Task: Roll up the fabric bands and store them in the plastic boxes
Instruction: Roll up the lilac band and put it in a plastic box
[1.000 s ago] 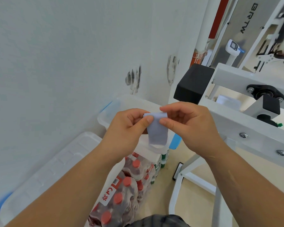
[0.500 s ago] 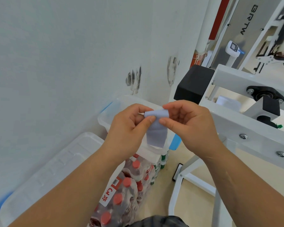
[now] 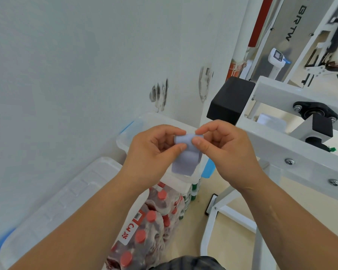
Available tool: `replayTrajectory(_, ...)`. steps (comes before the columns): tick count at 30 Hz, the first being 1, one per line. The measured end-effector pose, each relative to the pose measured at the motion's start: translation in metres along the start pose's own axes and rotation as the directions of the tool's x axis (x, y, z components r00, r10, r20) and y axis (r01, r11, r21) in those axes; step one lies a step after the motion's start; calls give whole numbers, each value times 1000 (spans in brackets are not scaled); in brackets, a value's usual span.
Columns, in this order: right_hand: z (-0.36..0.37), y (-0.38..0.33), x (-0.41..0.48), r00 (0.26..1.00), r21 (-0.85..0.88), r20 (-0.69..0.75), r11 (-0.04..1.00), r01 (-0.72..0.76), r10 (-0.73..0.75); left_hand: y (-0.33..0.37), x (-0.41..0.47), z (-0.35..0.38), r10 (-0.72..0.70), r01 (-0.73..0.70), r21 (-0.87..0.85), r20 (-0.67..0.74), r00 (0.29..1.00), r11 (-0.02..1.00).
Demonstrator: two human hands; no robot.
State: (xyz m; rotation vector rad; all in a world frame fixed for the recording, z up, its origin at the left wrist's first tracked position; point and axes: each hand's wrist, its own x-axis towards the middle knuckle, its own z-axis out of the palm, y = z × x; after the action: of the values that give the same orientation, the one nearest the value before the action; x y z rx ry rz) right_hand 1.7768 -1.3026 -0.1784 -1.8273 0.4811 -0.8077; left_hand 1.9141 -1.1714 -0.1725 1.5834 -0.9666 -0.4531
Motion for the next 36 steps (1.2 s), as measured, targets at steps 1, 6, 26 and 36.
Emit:
replayTrajectory(1, 0, 0, 0, 1000, 5, 2, 1000, -2, 2, 0, 0, 0, -5, 5, 5, -17, 1000, 1000)
replayTrajectory(6, -2, 3, 1, 997, 15, 62, 999, -49, 48, 0, -1, 2, -26, 28, 20, -92, 995, 999)
replayTrajectory(26, 27, -6, -12, 962, -14, -273, 1000, -21, 16, -6, -6, 17, -45, 34, -102, -99, 994, 994)
replayTrajectory(36, 16, -14, -6, 992, 66, -103, 996, -60, 67, 1, -9, 12, -111, 111, -140, 5, 994, 984)
